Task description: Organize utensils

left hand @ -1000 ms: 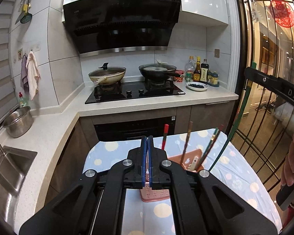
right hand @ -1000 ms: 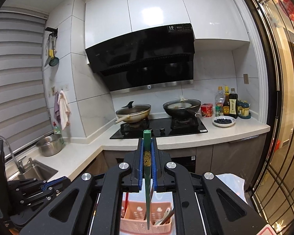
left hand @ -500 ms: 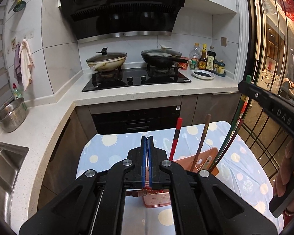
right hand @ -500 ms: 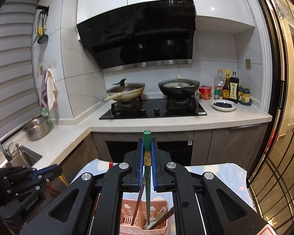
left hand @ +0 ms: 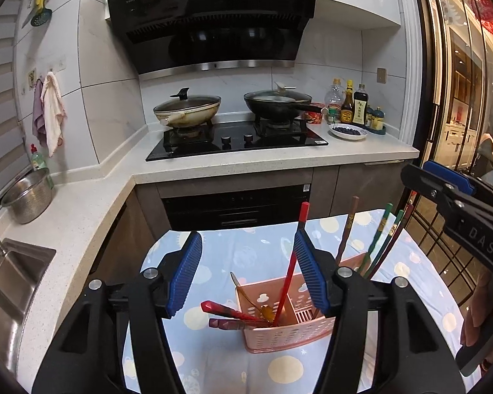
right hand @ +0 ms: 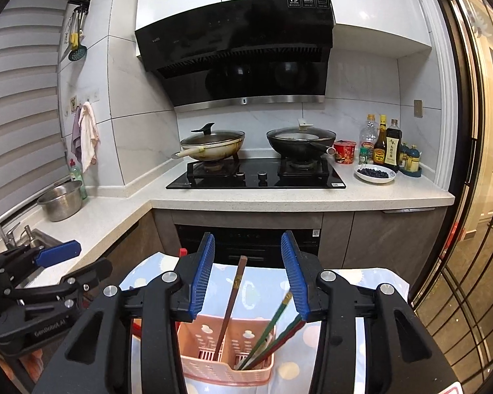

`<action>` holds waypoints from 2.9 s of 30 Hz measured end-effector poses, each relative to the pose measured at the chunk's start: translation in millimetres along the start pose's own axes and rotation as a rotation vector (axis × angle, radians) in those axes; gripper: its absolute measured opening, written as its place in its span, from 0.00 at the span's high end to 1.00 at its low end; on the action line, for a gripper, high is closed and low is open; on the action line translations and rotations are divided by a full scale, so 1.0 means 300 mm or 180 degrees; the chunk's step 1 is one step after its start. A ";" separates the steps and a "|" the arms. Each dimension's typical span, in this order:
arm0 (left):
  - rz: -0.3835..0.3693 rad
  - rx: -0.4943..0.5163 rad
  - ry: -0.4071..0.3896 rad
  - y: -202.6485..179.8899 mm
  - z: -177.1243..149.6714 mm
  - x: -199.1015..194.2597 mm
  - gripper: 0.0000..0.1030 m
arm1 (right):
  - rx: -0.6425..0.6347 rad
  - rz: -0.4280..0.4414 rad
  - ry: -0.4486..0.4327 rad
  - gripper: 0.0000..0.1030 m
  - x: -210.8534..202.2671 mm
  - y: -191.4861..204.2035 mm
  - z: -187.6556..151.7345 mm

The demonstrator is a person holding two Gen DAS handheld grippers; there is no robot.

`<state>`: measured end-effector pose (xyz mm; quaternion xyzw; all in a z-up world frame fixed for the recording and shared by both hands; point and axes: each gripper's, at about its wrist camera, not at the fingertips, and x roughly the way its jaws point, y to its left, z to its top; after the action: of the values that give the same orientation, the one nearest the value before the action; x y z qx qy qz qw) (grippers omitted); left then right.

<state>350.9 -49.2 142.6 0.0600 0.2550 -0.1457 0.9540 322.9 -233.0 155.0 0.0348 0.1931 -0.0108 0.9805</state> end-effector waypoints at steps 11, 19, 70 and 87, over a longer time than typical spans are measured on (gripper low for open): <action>0.0047 0.0012 -0.0040 -0.027 -0.060 -0.104 0.38 | -0.0053 0.0013 0.0181 0.54 -0.117 -0.005 -0.124; 0.0047 -0.0053 0.0057 -0.047 -0.167 -0.166 0.27 | -0.0067 -0.0010 0.0335 0.48 -0.222 0.013 -0.257; 0.0251 -0.0167 0.0515 -0.118 -0.515 -0.217 0.07 | -0.0069 -0.0296 0.0679 0.07 -0.406 0.062 -0.578; 0.0335 -0.0089 0.0489 -0.132 -0.514 -0.219 0.07 | -0.0075 -0.0296 0.0681 0.07 -0.397 0.064 -0.579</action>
<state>212.0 -41.6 41.0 0.0710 0.3259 -0.0868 0.9387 147.8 -200.2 41.0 0.0153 0.2982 -0.0502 0.9530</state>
